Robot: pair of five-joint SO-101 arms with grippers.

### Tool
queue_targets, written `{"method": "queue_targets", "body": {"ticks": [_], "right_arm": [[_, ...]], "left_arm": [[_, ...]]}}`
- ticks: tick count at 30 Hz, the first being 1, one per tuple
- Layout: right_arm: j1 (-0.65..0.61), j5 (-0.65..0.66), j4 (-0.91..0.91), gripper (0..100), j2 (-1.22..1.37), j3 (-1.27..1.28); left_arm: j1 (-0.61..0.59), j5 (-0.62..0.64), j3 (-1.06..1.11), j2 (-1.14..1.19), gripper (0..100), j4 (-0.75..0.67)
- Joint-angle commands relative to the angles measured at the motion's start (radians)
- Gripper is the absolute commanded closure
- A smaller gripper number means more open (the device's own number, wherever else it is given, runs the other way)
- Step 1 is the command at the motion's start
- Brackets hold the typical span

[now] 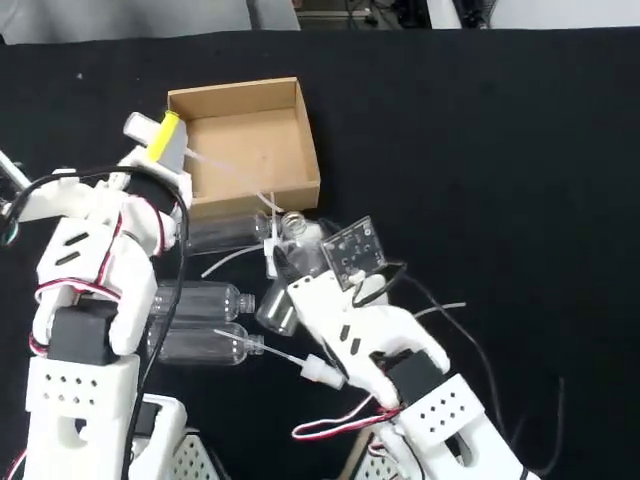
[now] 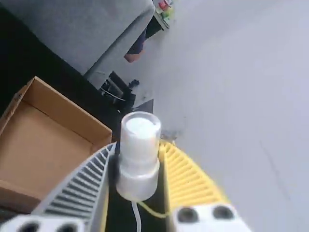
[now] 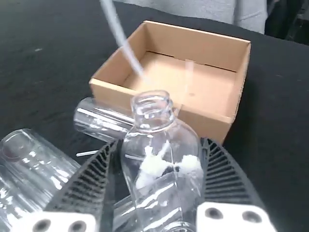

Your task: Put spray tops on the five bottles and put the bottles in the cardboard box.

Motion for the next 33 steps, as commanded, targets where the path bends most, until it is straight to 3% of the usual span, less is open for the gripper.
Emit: {"method": "queue_targets", "body": {"ticks": [1,12,33], "right_arm": [[-0.021,0.000,-0.041,83.9,-0.024,-0.008],[-0.043,0.064,-0.041,83.9,-0.024,-0.008],[-0.041,0.071,-0.041,83.9,-0.022,-0.004]], "left_arm": [[0.022,0.008,-0.008,-0.014,97,-0.029],[0.025,0.005,-0.010,-0.015,97,-0.031],[0.015,-0.043,-0.048,-0.025,97,-0.029]]}}
